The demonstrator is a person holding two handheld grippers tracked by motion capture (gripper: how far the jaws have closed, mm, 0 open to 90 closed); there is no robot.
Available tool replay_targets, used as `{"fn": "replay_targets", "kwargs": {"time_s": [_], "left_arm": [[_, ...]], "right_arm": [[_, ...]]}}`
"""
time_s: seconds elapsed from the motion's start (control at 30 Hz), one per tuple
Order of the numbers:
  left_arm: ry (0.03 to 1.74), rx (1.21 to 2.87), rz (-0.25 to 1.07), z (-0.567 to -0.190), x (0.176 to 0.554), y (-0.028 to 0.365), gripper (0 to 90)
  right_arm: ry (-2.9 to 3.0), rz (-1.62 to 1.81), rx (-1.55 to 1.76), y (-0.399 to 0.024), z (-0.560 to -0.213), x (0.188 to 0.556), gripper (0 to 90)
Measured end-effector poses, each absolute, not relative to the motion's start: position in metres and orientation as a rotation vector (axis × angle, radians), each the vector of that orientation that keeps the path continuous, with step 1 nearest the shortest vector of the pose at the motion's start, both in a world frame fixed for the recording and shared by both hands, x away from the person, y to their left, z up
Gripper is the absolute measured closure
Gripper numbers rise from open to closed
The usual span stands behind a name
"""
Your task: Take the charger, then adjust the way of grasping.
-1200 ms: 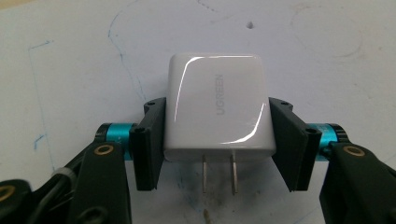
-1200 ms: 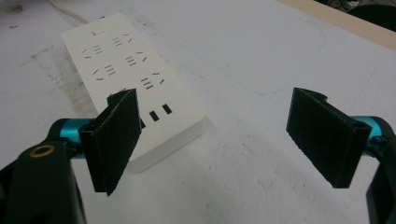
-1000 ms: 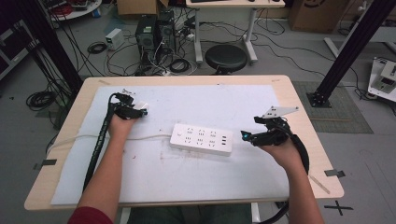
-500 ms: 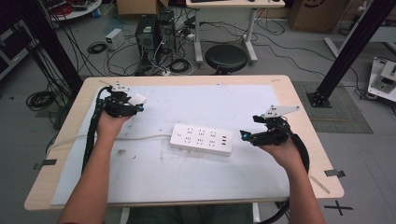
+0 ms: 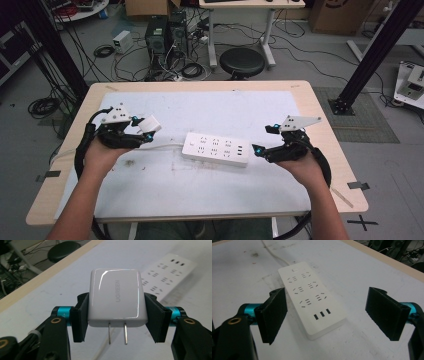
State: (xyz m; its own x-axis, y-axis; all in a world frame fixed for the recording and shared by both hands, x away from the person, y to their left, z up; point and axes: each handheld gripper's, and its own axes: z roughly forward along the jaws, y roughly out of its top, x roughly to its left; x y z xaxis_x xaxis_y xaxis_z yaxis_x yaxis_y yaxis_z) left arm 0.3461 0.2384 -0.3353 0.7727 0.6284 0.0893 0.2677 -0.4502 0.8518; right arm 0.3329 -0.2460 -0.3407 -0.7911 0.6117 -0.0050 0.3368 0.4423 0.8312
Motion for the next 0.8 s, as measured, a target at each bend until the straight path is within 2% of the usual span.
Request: {"fn": "replay_targets", "kwargs": {"time_s": [0.23, 0.6, 0.8], "left_arm": [[0.521, 2.06, 0.432, -0.342, 0.33, 0.229, 42.4], [0.362, 2.074, 0.382, -0.352, 0.333, 0.21, 42.4], [0.301, 2.051, 0.359, -0.365, 0.331, 0.199, 42.4]], "right_arm": [[2.419, 1.288, 0.814, -0.246, -0.344, 0.327, 18.2], [2.424, 1.293, 0.811, -0.25, -0.342, 0.326, 18.2], [2.47, 1.339, 0.793, -0.237, -0.345, 0.323, 18.2]]}}
